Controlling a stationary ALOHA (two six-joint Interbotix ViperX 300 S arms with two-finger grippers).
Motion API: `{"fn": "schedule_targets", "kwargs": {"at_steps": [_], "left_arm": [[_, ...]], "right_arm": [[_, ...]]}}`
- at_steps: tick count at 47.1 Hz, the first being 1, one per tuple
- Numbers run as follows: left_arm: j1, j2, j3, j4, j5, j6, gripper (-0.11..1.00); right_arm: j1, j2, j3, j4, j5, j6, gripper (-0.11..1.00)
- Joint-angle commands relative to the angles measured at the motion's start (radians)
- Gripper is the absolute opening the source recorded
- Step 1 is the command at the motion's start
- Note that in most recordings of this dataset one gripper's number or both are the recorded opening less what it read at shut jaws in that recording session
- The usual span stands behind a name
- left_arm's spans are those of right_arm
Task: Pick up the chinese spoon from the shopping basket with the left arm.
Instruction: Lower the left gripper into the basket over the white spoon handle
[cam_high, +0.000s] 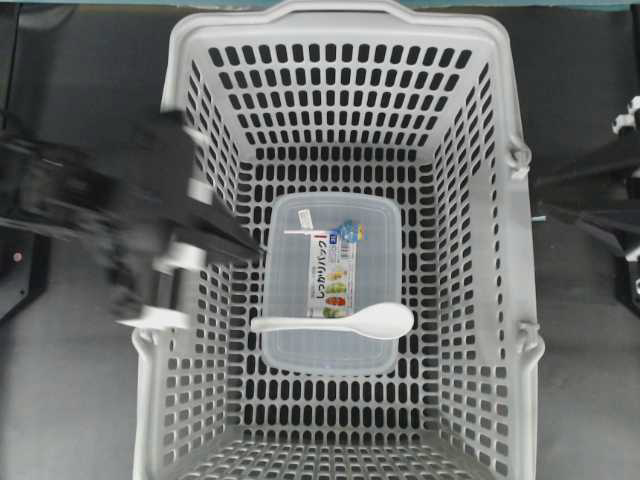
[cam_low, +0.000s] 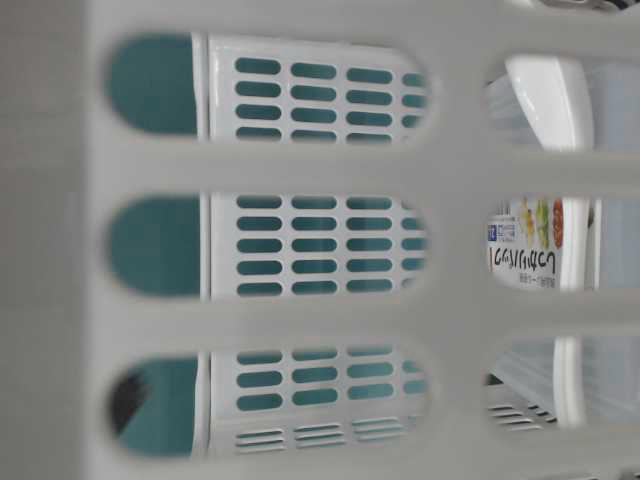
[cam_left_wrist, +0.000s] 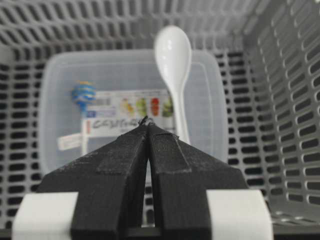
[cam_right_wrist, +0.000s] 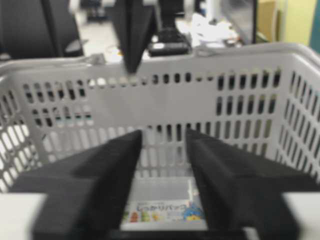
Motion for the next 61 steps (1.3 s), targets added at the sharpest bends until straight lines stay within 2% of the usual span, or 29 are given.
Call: {"fn": "schedule_targets", "kwargs": {"at_steps": [1, 6, 8, 14, 23, 27, 35, 39, 50, 61], "left_arm": [[-0.017, 0.077, -0.091, 0.005, 0.038, -0.002, 0.00], [-0.020, 0.163, -0.155, 0.005, 0.069, 0.000, 0.00], [-0.023, 0.187, -0.179, 0.005, 0.075, -0.002, 0.00], [-0.032, 0.252, -0.241, 0.005, 0.095, -0.002, 0.00], [-0.043, 0.304, -0.268, 0.005, 0.137, -0.005, 0.03], [-0.041, 0.325, -0.278, 0.005, 0.160, -0.012, 0.24], [-0.041, 0.399, -0.287, 0.005, 0.175, -0.021, 0.75], [-0.043, 0.437, -0.287, 0.003, 0.175, -0.038, 0.90], [-0.043, 0.499, -0.287, 0.005, 0.172, -0.107, 0.88], [-0.044, 0.509, -0.270, 0.005, 0.169, -0.104, 0.87]], "right_arm": [[0.002, 0.003, -0.023, 0.003, -0.014, 0.002, 0.45], [0.002, 0.002, -0.023, 0.003, -0.014, 0.002, 0.63], [0.000, 0.002, -0.023, 0.002, -0.015, 0.002, 0.66], [0.003, 0.002, -0.023, 0.003, -0.025, -0.002, 0.65], [0.008, 0.002, -0.023, 0.003, -0.029, -0.003, 0.65], [0.008, 0.002, -0.021, 0.002, -0.029, -0.003, 0.65], [0.009, 0.002, -0.020, 0.002, -0.034, -0.003, 0.65], [0.009, 0.002, -0.020, 0.002, -0.034, -0.003, 0.65], [0.009, 0.002, -0.020, 0.003, -0.034, -0.003, 0.64], [0.009, 0.002, -0.012, 0.003, -0.035, -0.003, 0.64]]}}
